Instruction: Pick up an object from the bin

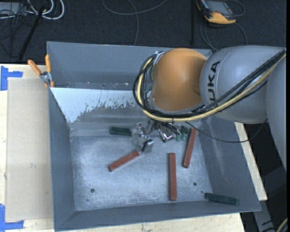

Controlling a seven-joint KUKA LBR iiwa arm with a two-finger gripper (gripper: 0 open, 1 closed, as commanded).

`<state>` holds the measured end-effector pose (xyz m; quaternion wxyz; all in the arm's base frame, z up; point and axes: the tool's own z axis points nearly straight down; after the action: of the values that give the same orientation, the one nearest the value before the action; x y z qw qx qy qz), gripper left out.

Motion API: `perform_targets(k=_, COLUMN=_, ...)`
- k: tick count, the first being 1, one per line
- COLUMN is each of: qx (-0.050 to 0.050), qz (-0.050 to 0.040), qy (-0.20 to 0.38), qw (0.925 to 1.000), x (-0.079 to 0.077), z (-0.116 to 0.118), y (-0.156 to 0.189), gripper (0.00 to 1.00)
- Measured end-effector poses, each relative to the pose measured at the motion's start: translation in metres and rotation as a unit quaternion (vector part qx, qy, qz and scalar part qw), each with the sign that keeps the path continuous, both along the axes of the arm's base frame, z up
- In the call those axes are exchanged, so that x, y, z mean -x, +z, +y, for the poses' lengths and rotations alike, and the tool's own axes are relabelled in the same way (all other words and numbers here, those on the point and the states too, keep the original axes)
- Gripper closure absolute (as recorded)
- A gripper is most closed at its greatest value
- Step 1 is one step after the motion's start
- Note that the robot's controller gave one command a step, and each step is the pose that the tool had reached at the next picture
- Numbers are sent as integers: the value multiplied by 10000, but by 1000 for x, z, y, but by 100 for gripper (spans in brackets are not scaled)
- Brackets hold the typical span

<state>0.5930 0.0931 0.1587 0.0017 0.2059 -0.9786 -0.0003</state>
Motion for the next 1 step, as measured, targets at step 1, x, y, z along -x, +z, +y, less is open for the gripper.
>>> perform_targets(k=1, qx=-1, qz=-16, qy=1, qw=10000, x=-1, z=0, y=2, gripper=0)
